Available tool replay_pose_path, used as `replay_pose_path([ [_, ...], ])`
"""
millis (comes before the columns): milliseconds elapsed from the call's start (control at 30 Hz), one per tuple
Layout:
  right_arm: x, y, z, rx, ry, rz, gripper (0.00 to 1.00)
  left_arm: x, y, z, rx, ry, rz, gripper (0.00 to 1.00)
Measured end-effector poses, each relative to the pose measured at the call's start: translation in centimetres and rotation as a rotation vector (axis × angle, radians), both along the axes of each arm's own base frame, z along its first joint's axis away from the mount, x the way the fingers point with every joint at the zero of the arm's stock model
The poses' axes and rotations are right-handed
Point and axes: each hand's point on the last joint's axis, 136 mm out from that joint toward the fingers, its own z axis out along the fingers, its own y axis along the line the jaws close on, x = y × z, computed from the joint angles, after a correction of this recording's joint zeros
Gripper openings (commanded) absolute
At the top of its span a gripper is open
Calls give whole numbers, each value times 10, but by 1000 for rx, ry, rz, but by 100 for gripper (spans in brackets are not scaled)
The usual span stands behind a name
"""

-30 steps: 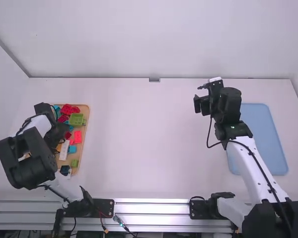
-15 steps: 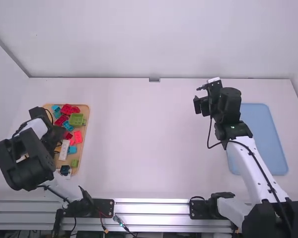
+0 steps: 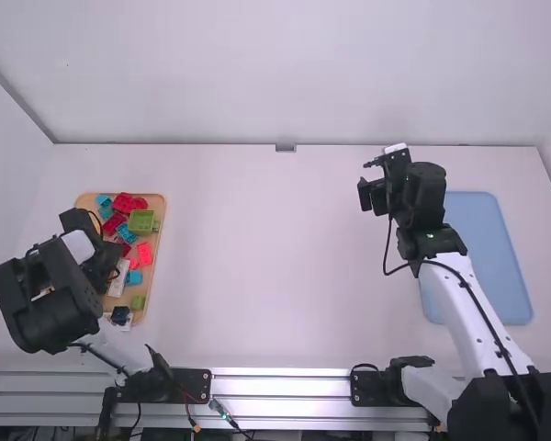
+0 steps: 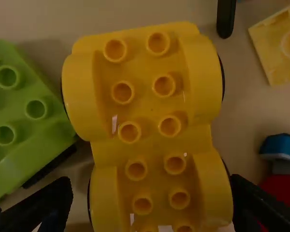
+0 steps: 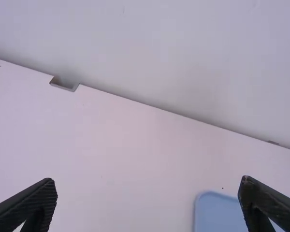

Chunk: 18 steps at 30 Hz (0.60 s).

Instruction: Assemble lego blocks to make yellow taxi

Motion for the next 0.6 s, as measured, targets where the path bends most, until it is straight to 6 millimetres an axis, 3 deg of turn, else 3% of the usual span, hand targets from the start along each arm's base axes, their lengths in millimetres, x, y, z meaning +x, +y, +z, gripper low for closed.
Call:
replay_pose_path([
  [100,0,0,0,0,0,-1,99,2,1,-1,8,-12,0,66],
  [433,-3,0,-5,-2,25,-1,99,4,3,6,3,-4,0,55],
  [600,-4,0,-7,-3,31,1,99,18,12,30,20,-29,-16,52],
])
